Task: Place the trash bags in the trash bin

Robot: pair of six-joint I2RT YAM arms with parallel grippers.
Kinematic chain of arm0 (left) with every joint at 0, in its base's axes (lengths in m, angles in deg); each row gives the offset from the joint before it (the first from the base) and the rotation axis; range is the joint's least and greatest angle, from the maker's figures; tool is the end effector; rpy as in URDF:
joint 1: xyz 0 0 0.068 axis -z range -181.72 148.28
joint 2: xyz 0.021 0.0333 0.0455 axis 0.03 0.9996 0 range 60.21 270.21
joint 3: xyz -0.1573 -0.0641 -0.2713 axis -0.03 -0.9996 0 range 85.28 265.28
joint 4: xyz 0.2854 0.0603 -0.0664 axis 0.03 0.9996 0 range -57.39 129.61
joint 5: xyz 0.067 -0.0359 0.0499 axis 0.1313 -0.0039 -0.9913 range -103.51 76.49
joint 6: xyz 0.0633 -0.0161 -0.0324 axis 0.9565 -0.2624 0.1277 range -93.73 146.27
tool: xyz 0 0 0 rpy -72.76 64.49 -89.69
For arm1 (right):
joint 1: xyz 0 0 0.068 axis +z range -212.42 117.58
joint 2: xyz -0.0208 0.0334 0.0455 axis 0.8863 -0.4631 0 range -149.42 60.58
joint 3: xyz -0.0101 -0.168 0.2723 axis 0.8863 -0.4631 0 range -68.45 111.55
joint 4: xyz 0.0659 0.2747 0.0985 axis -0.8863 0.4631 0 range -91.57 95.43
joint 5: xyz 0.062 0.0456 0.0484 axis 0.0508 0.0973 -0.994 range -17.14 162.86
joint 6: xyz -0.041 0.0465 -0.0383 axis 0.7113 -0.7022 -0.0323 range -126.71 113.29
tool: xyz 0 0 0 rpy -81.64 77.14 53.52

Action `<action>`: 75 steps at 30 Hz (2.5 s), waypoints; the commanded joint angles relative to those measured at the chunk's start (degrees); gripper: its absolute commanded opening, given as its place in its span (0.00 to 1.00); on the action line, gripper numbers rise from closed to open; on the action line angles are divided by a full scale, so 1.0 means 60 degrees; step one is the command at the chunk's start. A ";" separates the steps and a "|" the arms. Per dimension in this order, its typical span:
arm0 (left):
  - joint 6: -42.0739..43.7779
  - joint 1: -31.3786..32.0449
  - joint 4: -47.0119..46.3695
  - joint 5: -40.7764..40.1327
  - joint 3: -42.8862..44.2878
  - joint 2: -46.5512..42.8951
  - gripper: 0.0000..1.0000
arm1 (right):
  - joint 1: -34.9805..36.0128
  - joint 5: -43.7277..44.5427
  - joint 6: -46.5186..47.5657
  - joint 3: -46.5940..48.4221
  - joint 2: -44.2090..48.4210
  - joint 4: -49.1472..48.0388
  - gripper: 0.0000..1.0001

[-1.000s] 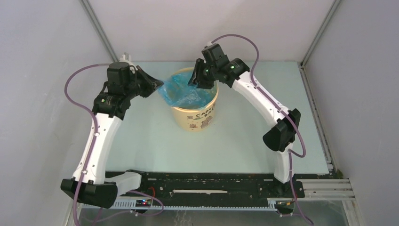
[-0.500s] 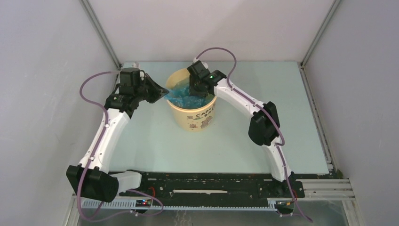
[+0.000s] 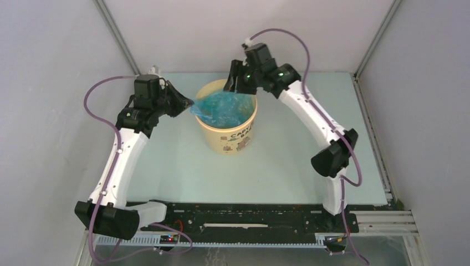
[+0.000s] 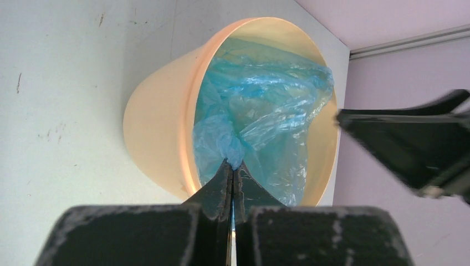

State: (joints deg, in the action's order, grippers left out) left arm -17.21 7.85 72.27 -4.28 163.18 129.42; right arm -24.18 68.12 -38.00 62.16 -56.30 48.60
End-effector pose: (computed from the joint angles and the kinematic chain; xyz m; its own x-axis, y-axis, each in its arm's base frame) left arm 0.2907 -0.0588 0.4392 -0.5743 -0.5920 -0.5654 -0.1318 0.7485 -0.6499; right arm 0.4147 0.3331 0.4385 -0.7462 0.0712 -0.6619 -0.3292 0.8248 0.4598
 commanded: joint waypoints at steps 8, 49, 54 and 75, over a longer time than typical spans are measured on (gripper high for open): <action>0.0059 -0.0056 0.0113 0.0232 0.0203 -0.0460 0.00 | 0.0082 0.0293 0.0548 0.0179 0.0480 0.0558 0.80; -0.0864 -0.0261 0.0919 0.0850 -0.0585 -0.1225 0.61 | -0.0242 -0.1087 0.0335 -0.2498 0.3189 -0.0424 0.00; -0.0737 -0.0279 0.0980 0.0635 -0.0840 -0.1339 0.32 | -0.0538 -0.1597 0.0217 -0.2968 0.3645 -0.0466 0.00; -0.0691 -0.0355 0.0809 0.1504 -0.2882 -0.2213 0.00 | -0.1307 -0.3034 -0.0150 -0.7509 0.6353 -0.1532 0.08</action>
State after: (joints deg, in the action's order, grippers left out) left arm -21.39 6.12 78.11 2.22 148.21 116.83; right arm -30.93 52.74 -37.43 21.41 -20.50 42.83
